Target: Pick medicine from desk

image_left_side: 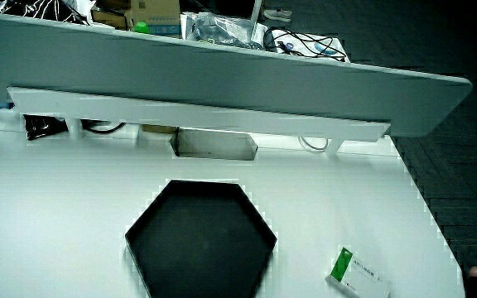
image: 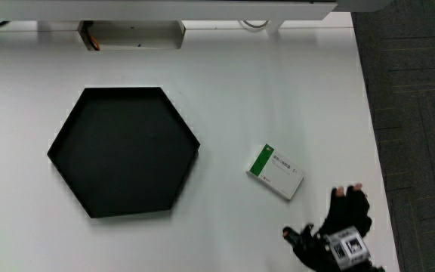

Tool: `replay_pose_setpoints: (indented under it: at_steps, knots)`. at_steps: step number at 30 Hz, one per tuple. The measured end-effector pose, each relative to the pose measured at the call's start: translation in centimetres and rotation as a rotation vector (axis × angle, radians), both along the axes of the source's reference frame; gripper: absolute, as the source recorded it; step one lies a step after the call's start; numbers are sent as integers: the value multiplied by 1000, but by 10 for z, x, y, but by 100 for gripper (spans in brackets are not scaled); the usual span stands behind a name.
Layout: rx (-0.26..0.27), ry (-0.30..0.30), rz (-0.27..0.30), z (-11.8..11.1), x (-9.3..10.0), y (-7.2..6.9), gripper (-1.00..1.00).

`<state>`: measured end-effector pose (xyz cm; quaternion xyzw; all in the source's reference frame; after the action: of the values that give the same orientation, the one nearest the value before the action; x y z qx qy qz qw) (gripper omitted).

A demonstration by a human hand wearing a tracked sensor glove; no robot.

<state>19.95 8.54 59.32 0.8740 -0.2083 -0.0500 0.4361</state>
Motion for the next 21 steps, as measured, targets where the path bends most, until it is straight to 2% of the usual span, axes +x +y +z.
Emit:
replay_pose_setpoints:
  at_steps: [3, 4, 5, 6, 8, 10, 11, 14, 15, 16, 17, 18, 19, 21]
  knots:
    - [-75, -8, -12, 42, 5, -6, 0]
    - [62, 68, -45, 52, 6, -7, 0]
    - [-17, 71, -37, 55, 4, -9, 0]
    - [-11, 93, -50, 57, 2, -11, 0]
    - [-18, 85, -49, 61, 0, -15, 0]
    - [-6, 120, -61, 65, -1, -23, 0]
    - [-51, 139, -54, 69, -1, -25, 0]
    - [-108, 203, -57, 83, -5, -30, 0]
    - [-151, 215, -63, 87, -9, -31, 0]
    - [-146, 224, -67, 87, -13, -33, 0]
    - [-200, 203, -79, 89, -17, -33, 0]
    - [-231, 240, -78, 95, -17, -33, 0]
    - [-230, 208, -91, 87, -22, -34, 7]
    - [-229, 250, -89, 92, -21, -34, 20]
